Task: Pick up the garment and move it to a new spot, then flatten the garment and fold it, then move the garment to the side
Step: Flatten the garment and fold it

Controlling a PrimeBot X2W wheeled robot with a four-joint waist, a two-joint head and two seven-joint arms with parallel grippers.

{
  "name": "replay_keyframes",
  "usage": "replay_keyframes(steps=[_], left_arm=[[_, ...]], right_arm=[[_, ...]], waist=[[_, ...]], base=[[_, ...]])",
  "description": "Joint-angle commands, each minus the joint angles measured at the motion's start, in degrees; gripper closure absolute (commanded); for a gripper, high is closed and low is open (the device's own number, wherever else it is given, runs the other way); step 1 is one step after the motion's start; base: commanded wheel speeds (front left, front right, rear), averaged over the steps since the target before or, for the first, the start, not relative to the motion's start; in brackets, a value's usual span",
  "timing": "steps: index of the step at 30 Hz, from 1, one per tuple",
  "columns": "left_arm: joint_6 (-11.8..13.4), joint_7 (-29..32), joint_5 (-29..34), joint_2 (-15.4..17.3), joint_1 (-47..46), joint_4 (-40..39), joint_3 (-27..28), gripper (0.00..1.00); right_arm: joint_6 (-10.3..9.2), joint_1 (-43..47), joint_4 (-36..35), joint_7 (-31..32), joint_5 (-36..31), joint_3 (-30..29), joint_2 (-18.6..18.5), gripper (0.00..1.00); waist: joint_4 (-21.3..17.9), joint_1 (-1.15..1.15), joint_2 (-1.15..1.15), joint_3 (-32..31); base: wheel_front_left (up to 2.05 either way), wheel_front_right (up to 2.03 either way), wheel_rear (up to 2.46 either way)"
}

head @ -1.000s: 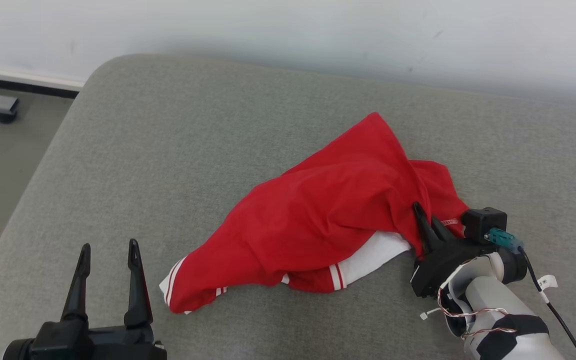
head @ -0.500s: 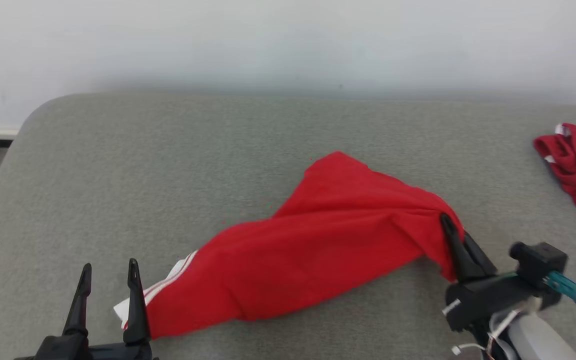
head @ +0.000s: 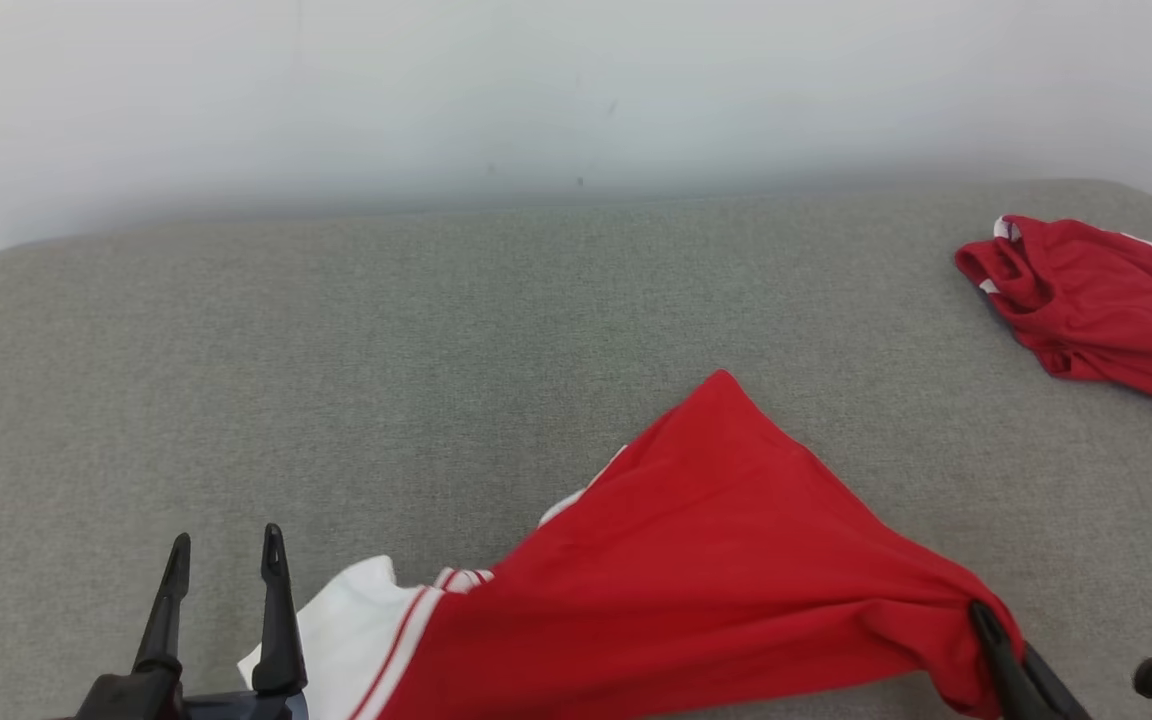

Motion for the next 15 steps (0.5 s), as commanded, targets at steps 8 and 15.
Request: replay_keyframes(steps=[8, 15], left_arm=[[-0.32, -0.18, 0.35, -0.10, -0.63, 1.00, -0.29, 0.00], [-0.21, -0.18, 0.67, -0.12, 0.41, 0.91, 0.35, 0.00]], right_arm=[[-0.17, 1.16, -0.96, 0.53, -2.56, -2.56, 1.66, 0.00], [-0.17, -2.04, -0.77, -0.19, -4.51, -2.38, 1.10, 0.00]], waist=[[0.26, 0.01, 0.00, 0.01], [1.41, 0.01, 0.00, -0.90]], base=[[0.00, 0.00, 0.00], [0.00, 0.00, 0.00]])
